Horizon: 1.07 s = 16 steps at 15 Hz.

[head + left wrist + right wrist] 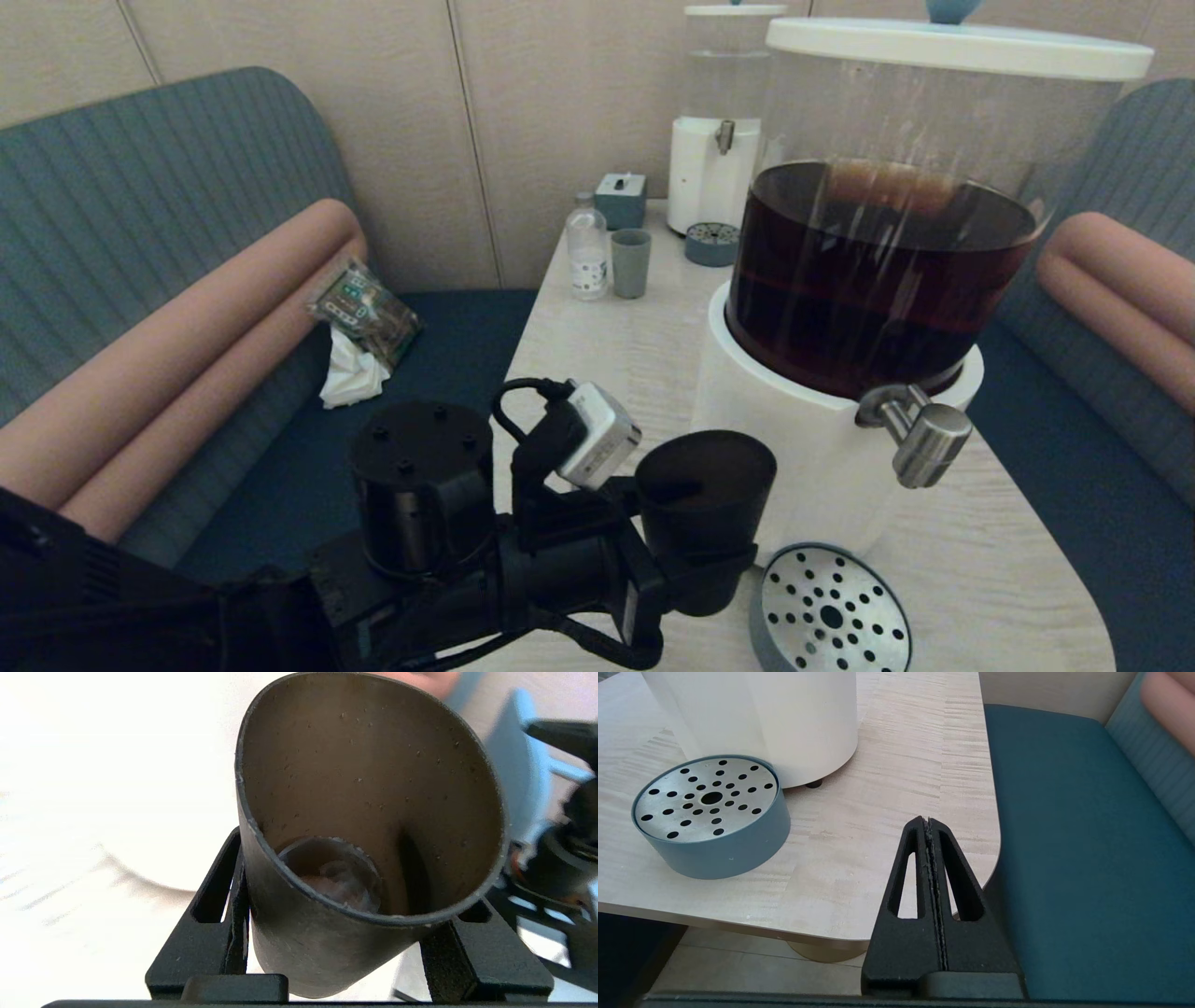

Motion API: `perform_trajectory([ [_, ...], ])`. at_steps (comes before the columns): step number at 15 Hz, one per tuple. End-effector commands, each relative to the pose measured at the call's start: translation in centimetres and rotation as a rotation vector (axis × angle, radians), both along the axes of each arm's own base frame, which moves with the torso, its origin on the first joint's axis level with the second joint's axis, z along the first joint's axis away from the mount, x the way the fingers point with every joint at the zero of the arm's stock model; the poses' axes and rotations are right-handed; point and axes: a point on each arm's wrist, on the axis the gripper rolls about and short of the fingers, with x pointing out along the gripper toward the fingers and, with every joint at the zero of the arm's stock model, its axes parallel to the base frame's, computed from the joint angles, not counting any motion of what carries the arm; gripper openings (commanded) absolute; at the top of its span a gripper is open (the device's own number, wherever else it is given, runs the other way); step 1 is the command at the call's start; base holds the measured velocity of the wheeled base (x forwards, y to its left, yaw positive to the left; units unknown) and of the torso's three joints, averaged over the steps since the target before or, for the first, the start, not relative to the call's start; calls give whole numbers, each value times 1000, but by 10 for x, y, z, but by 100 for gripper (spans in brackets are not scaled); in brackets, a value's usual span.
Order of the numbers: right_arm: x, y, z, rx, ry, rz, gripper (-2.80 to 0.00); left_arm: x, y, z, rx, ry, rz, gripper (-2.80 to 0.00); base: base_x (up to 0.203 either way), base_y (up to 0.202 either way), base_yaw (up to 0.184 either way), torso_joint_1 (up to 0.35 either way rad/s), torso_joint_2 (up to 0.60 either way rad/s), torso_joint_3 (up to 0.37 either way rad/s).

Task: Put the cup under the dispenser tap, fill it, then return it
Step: Place the cup next to the water dispenser

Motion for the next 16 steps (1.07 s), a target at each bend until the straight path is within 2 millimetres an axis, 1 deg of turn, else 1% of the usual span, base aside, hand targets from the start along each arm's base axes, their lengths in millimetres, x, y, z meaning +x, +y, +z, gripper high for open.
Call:
perform_trajectory([
  [1,0,0,-2,-1,3,1,-280,3,15,9,-24,-21,46,-280,0,0,0,0,0,0],
  [5,0,0,-2,-1,2,1,-280,22,51,12,-25,-27,189,-280,0,0,0,0,0,0],
  [10,0,0,-2,-1,3,0,-280,40,86,15,-26,-44,327,-280,0,0,0,0,0,0],
  [11,0,0,-2,-1,2,1,-280,45,91,14,-25,-44,350,-280,0,0,0,0,0,0],
  [13,0,0,-2,-1,2,-1,-280,59,96,7,-13,-30,385,-280,0,0,0,0,0,0],
  [16,0,0,-2,-1,2,1,-280,88,94,-1,-8,-25,417,-280,0,0,0,0,0,0],
])
